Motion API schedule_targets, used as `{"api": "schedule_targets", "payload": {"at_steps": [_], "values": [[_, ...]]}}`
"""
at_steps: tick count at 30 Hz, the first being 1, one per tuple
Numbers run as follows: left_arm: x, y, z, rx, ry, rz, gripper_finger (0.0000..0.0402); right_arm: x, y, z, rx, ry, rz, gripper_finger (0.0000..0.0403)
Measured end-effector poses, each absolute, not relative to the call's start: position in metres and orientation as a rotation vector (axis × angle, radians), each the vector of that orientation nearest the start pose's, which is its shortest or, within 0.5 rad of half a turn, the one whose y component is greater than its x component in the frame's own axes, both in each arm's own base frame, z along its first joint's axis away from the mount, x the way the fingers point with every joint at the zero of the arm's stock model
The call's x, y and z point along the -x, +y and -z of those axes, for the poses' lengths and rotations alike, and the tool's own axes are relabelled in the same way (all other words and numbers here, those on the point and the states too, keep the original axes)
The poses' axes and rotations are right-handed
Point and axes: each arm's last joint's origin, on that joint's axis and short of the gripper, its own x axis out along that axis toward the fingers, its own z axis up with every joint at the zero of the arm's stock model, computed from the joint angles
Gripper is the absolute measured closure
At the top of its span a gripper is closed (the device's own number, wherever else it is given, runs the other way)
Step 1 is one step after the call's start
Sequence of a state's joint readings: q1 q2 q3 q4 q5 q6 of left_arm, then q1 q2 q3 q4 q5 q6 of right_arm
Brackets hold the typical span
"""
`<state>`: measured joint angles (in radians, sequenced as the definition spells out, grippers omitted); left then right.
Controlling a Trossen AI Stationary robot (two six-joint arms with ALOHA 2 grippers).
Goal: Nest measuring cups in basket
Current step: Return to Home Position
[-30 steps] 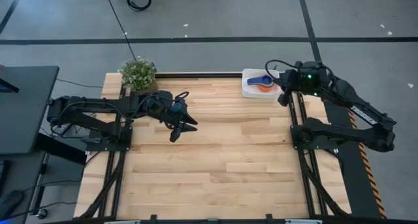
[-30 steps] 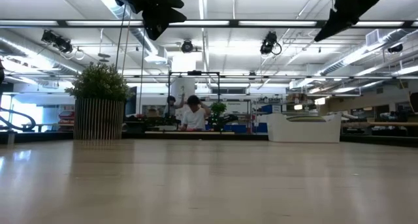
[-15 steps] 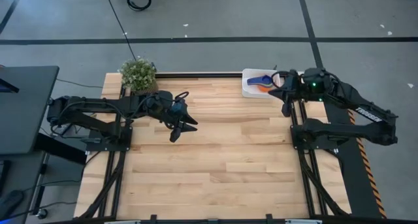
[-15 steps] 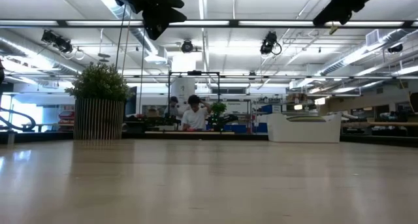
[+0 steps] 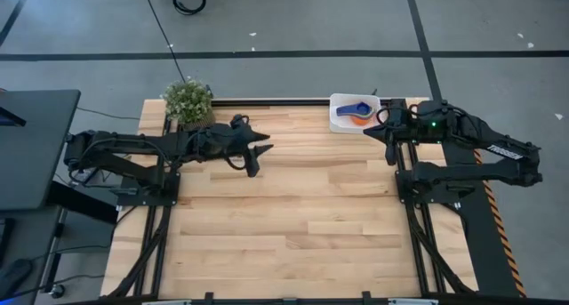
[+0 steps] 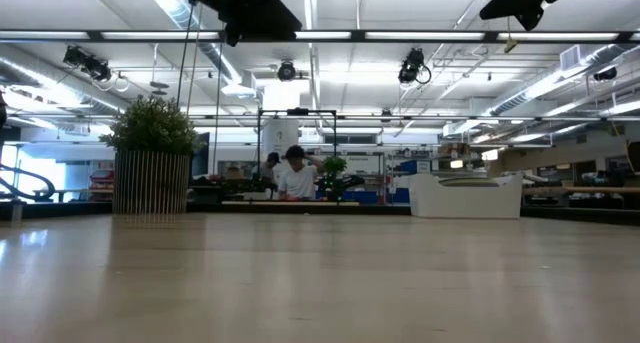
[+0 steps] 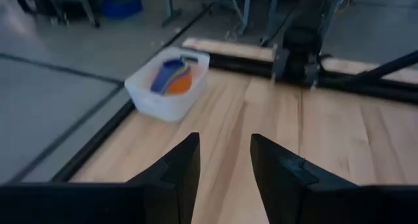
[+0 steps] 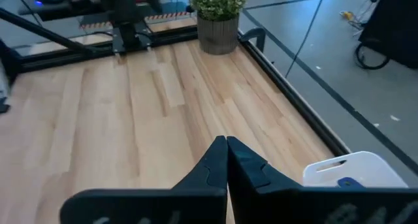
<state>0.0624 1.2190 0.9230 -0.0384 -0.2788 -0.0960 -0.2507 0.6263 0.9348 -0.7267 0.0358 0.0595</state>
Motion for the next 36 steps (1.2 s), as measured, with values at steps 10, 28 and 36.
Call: {"api": "schedule_targets", "payload": {"at_steps": [10, 28, 36], "values": [[-0.27, 0.023, -0.31, -0.021, 0.301, -0.325, 0.026, -0.095, -0.015, -0.357, -0.115, 0.404, 0.181, 0.04], [-0.23, 0.014, -0.33, 0.065, 0.314, -0.247, 0.026, -0.037, -0.004, -0.373, -0.191, 0.515, 0.136, 0.0402], [-0.182, 0.003, -0.356, 0.023, 0.233, -0.165, 0.026, 0.001, 0.0, -0.362, -0.276, 0.504, 0.158, 0.0402]]}}
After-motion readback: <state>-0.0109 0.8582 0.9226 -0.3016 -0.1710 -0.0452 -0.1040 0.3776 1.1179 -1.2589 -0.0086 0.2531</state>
